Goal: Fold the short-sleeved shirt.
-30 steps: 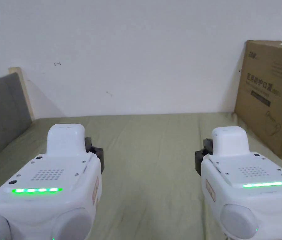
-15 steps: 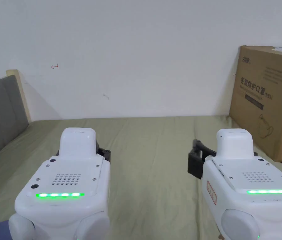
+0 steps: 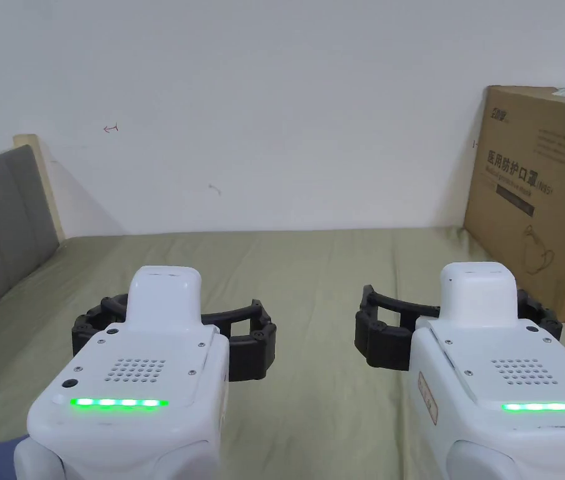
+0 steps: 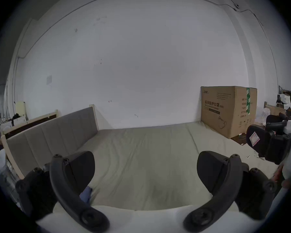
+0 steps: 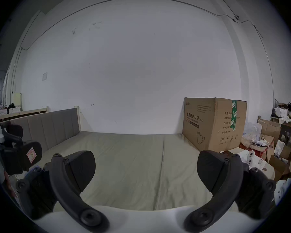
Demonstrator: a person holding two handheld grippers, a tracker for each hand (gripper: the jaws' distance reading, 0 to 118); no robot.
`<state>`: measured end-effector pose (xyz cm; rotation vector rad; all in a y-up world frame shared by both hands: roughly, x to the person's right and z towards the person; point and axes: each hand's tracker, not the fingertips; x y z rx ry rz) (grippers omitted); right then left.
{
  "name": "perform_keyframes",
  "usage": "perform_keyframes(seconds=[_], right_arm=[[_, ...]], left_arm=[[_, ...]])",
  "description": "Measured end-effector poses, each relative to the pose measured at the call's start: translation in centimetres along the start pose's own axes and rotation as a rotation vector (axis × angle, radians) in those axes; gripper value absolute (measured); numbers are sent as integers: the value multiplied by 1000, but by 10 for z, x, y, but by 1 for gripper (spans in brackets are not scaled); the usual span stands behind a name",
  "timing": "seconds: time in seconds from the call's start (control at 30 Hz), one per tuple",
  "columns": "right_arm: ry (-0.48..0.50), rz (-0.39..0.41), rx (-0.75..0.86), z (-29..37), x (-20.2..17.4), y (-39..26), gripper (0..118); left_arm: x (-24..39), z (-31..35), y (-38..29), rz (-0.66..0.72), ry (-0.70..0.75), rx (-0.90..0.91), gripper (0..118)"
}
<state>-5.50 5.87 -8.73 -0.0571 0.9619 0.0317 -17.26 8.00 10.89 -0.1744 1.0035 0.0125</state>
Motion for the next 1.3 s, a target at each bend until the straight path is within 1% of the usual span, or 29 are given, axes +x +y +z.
perform_keyframes(seconds=[0.03, 0.17, 0.3, 0.47, 0.63, 0.73, 0.83, 1.07, 1.3], right_arm=[[2, -1, -2, -1, 1, 1, 118], [-3, -5, -22, -9, 2, -3, 118], [-1, -8, -40, -11, 3, -7, 118], [3, -5, -53, -13, 6, -8, 118], [8, -25, -61, -15, 10, -8, 118], [33, -37, -65, -16, 13, -8, 118], [35, -39, -61, -16, 13, -10, 118], [41, -32, -78, -19, 14, -13, 118], [33, -60, -90, -20, 21, -16, 118]], left_arm=[[-2, -2, -2, 19, 0, -8, 118], [-5, -2, -2, 17, -30, -18, 118], [-7, -2, -1, 24, -16, -5, 118], [-13, -11, 6, 65, -9, -69, 118], [-13, -14, 8, 74, 10, -74, 118], [-13, -16, 9, 93, 25, -87, 118], [-12, -17, 12, 92, 26, -125, 118], [-9, -17, 10, 49, 48, -113, 118], [-17, -18, 9, 106, 30, -121, 118]])
